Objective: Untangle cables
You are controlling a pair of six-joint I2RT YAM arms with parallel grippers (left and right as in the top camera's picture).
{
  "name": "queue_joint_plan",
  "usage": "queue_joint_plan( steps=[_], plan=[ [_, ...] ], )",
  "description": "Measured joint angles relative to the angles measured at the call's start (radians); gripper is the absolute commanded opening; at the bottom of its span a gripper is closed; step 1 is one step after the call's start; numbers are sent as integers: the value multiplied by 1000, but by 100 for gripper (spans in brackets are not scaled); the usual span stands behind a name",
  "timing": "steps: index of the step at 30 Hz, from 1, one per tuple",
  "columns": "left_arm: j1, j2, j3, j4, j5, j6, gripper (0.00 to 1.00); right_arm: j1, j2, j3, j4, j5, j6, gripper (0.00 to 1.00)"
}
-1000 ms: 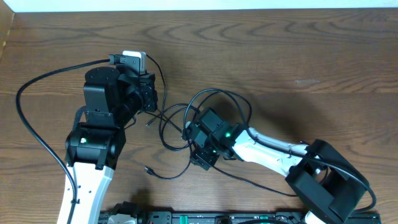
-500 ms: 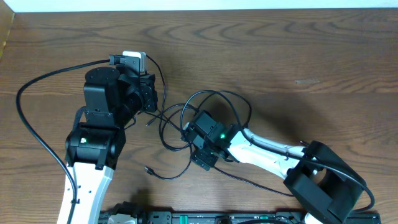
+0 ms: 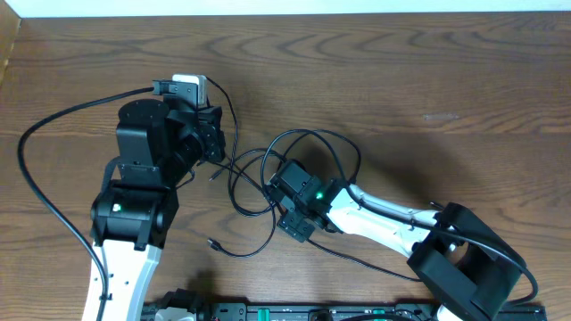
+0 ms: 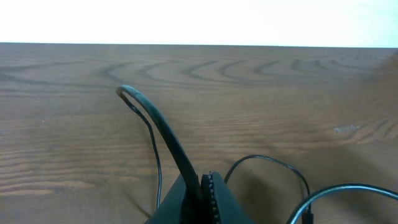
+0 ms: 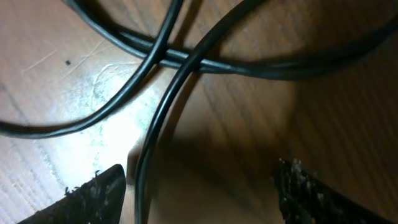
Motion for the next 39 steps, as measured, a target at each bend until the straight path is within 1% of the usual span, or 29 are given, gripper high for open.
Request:
queue_joint_plan(
  steps=[13, 17, 20, 22, 23, 25, 26, 27, 28, 36, 39],
  plan=[
    [0, -21, 0, -1, 0, 0, 8, 17, 14, 1, 57, 15, 0, 77],
    [0, -21, 0, -1, 0, 0, 8, 37, 24, 6, 71, 10, 0, 74],
    [0, -22, 0, -1, 0, 0, 9, 50, 29, 6, 81, 4, 4, 70],
    [0, -22, 0, -1, 0, 0, 8, 62, 31, 7, 91, -3, 16, 64],
    [0, -22, 0, -1, 0, 0, 8, 68, 32, 8, 93, -4, 24, 57],
    [0, -22, 0, -2, 0, 0, 8, 75, 34, 8, 96, -11, 41, 35],
    [0, -22, 0, -2, 0, 0, 8, 78, 34, 9, 95, -15, 53, 27],
    [0, -22, 0, -3, 0, 0, 8, 78, 34, 10, 93, -19, 63, 18],
    [0, -22, 0, -5, 0, 0, 8, 78, 35, 10, 92, -25, 71, 1],
    [0, -22, 0, -26, 0, 0, 8, 77, 38, 16, 78, -38, 161, 1],
    [0, -22, 0, -26, 0, 0, 9, 77, 42, 48, -2, -48, 181, 1]
  ],
)
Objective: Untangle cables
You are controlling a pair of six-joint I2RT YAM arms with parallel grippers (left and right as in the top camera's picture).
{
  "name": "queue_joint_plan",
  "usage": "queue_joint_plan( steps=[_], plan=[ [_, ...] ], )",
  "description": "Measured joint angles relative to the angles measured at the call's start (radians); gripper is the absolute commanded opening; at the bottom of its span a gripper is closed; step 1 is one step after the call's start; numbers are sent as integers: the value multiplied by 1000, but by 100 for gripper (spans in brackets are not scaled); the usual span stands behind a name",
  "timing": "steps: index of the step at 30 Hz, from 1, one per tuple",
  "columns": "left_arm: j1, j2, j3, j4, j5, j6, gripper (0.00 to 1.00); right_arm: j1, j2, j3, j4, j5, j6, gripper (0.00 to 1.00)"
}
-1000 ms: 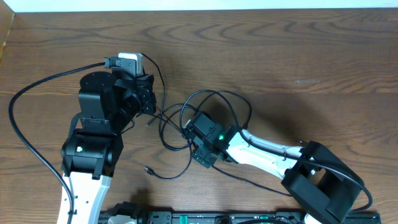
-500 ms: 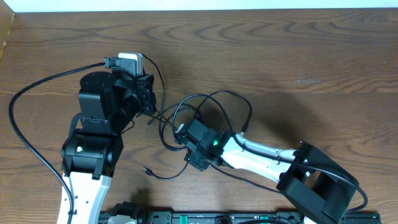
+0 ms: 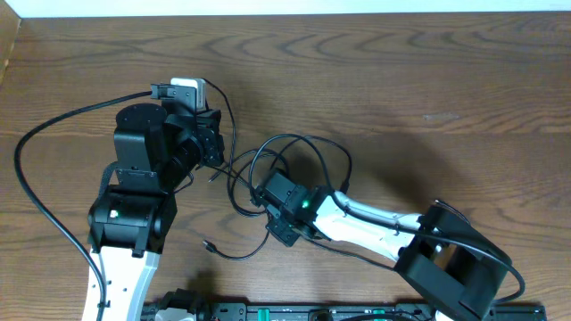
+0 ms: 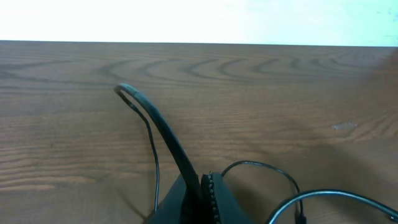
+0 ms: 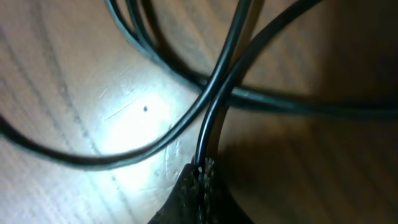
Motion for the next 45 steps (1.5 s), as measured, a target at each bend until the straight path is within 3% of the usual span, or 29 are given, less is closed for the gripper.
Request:
queue_joint_plan(
  steps=[9, 18, 31, 45],
  plan=[
    [0, -7, 0, 0, 0, 0, 8, -11, 30, 192, -428, 158, 20, 1],
    [0, -8, 0, -1, 0, 0, 8, -154, -101, 439, -591, 277, 20, 1],
    [0, -8, 0, -1, 0, 0, 8, -501, -235, 536, -631, 307, 19, 1],
    [0, -8, 0, -26, 0, 0, 9, -602, -300, 1129, -664, 240, -5, 1]
  ],
)
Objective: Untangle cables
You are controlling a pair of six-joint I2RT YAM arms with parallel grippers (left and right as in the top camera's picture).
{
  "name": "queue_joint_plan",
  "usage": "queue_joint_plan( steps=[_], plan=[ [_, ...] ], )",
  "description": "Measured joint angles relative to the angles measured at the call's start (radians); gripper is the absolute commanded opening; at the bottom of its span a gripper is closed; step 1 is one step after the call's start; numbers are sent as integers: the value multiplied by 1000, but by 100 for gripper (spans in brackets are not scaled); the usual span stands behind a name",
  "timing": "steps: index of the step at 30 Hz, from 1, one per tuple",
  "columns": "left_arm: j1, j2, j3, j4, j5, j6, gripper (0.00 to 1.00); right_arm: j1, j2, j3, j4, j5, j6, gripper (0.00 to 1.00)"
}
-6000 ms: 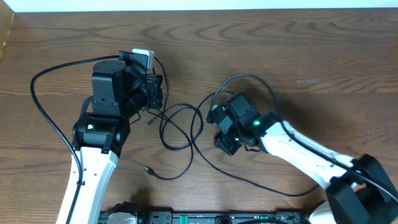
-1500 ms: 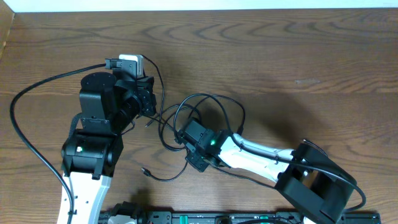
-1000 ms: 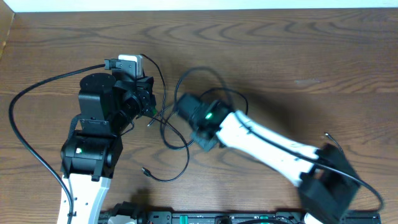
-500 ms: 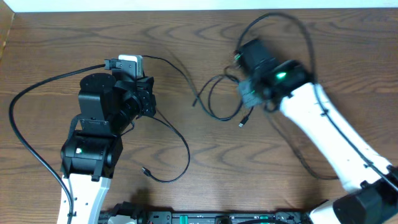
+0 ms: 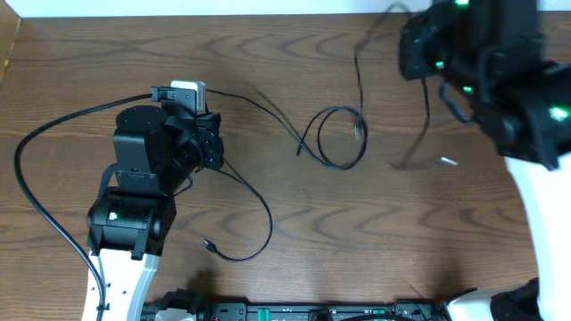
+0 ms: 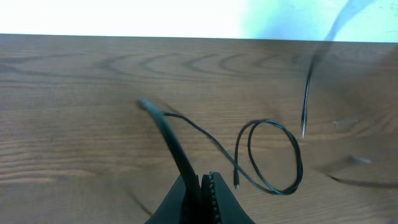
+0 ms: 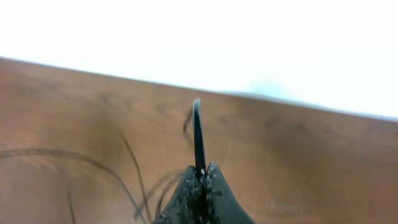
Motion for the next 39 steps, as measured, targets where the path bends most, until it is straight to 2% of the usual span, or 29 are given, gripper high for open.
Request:
queue_joint_plan(
  steps=[7, 13, 21, 26, 39],
  plan=[
    [0, 0, 0, -2, 0, 0, 8, -13, -8, 111, -26, 3, -11, 1],
    [0, 0, 0, -16, 0, 0, 9, -32, -4, 120, -63, 24, -25, 1],
    [0, 0, 0, -20, 0, 0, 9, -138, 52, 121, -116, 63, -28, 1],
    [0, 0, 0, -20, 0, 0, 8, -263, 93, 121, -122, 83, -28, 1],
    [0, 0, 0, -20, 0, -24, 8, -733, 225, 122, -55, 97, -22, 1]
  ],
)
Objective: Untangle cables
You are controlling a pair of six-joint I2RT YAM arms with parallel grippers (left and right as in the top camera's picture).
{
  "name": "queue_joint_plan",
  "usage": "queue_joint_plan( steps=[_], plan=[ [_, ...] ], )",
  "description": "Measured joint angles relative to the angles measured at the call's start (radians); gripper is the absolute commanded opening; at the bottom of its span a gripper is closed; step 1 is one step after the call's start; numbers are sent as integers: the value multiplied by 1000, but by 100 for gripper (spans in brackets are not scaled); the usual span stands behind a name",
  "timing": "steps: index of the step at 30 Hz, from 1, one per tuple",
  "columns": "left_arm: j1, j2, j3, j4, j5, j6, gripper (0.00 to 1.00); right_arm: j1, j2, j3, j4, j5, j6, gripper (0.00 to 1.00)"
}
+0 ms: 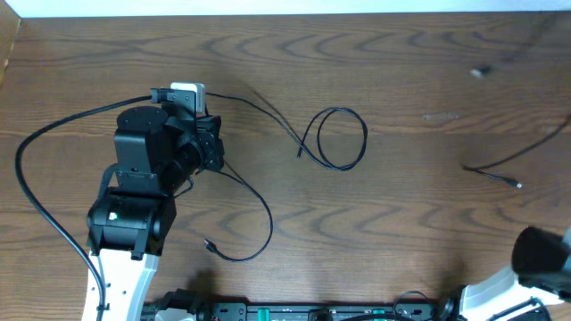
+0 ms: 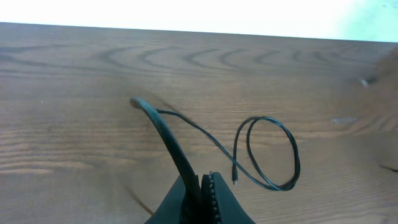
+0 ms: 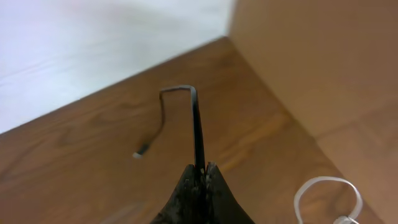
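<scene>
My left gripper (image 2: 202, 180) is shut on a black cable (image 2: 163, 129) that arcs up from its jaws. In the overhead view this gripper (image 1: 214, 147) sits left of centre. From it the cable runs right into a loop (image 1: 365, 135) and down to a plug (image 1: 210, 242). A second black cable (image 1: 517, 184) lies apart at the far right. My right gripper (image 3: 200, 169) is shut on this second cable (image 3: 196, 124), whose free plug (image 3: 140, 154) hangs over the wood. The right gripper is outside the overhead view.
A thick black lead (image 1: 36, 192) curves round the left arm (image 1: 134, 214) on the left of the wooden table (image 1: 401, 250). Part of the right arm (image 1: 544, 254) shows at the bottom right. A white cable (image 3: 329, 193) lies beyond the table's corner.
My right gripper, which held its cable high at the top right of the overhead view, is now past the right edge. Its cable trails at the far right. The left gripper and the loop stayed put.
My right gripper was open over the tangle in the middle while the left one gripped a cable. Then the right one was shut on a strand there. Later it held that strand high at the back right. Now the two cables lie apart.
</scene>
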Motion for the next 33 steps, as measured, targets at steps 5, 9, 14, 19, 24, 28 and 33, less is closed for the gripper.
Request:
queue_joint_plan(
  steps=[5, 9, 14, 19, 24, 28, 33],
  plan=[
    [0, 0, 0, 0, 0, -11, 8, -131, 71, 0, 9, 2, 12, 1],
    [0, 0, 0, 0, 0, -21, 8, -235, 119, 1, 12, 6, 37, 1],
    [0, 0, 0, 1, 0, -23, 8, -401, 127, 19, 0, -23, 90, 1],
    [0, 0, 0, 0, 0, -26, 9, -549, 127, 69, 3, -103, 135, 1],
    [0, 0, 0, -9, 0, -26, 8, -597, 129, 72, 1, -154, 153, 1],
    [0, 0, 0, -11, 0, -26, 8, -582, 157, 79, -1, -177, 154, 1],
    [0, 0, 0, -19, 0, -29, 8, -573, 277, 85, -44, -171, 157, 1]
  ],
)
